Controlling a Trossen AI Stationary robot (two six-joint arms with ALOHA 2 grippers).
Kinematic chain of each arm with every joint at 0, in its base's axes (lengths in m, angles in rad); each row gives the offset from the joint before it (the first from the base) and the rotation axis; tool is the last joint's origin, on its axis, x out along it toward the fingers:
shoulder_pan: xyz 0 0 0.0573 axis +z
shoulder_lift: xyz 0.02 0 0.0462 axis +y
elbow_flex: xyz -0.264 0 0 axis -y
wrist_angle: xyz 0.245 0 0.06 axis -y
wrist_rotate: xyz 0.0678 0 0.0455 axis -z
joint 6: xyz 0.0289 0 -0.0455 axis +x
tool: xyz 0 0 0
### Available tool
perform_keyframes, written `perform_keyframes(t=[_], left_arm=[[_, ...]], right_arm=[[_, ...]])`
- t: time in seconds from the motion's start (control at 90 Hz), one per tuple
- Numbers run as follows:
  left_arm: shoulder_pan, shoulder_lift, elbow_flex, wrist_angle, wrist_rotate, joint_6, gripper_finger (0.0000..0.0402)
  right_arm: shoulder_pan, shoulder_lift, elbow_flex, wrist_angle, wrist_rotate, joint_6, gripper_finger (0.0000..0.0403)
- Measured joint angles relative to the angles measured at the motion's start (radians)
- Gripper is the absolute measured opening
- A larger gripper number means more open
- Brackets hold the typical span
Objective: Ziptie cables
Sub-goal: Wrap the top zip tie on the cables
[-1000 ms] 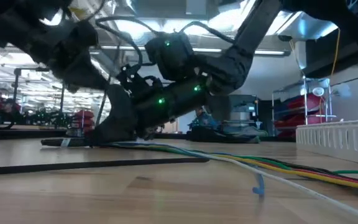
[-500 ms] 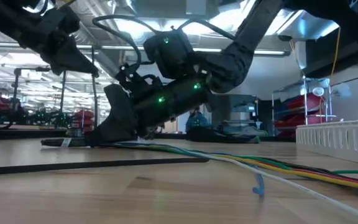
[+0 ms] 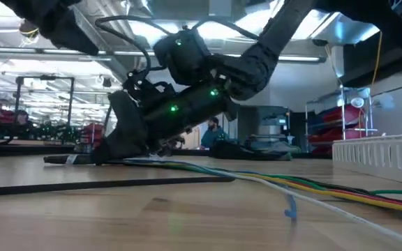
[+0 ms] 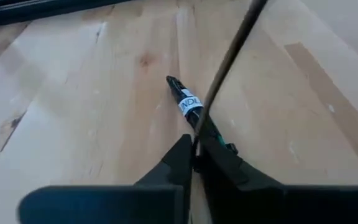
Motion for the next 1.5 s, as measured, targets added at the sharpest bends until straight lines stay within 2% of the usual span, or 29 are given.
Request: perform_keyframes(t=[0.156,0.3,0.433,0.667,1.089,1.2,1.3,1.389,1.5], left_arm=[[-0.024,0.0,0.006,-0.025,0.098,-0.061,0.0166],[-0.056,0.023,0.006,-0.033,0.104,-0.083,0.0172],[-0.072,0.049,0.006,-0.033,0.106,-0.086,0.0172],[-0.127,0.111,0.006,-0.053,0.107,-0.139,0.017],[-0.218,0.245,0.005,-0.073,0.107,-0.206,0.0139],[-0.217,0.244,0.005,-0.07,0.106,-0.201,0.0139],[-0.215,0.238,0.005,-0.064,0.093,-0.208,0.0138],[-0.215,0.231,0.005,-0.033,0.064,-0.219,0.0138],[-0.215,0.217,0.005,0.045,0.056,-0.21,0.0138]], right_arm=[[-0.011,-0.058,0.099,-0.287,-0.001,-0.082,0.01],[-0.016,-0.127,0.211,-0.557,0.007,-0.216,0.0144],[-0.015,-0.159,0.276,-0.749,0.074,-0.288,0.0169],[-0.012,-0.278,0.304,-1.05,0.125,-0.334,0.0179],[0.047,-0.472,0.304,-1.29,0.264,-0.247,0.0179],[0.082,-0.521,0.286,-1.294,0.308,-0.21,0.0179],[0.119,-0.589,0.167,-1.223,0.36,-0.17,0.0179],[0.15,-0.678,-0.015,-1.057,0.394,-0.119,0.0179],[0.181,-0.791,-0.264,-0.704,0.402,-0.058,0.0179]])
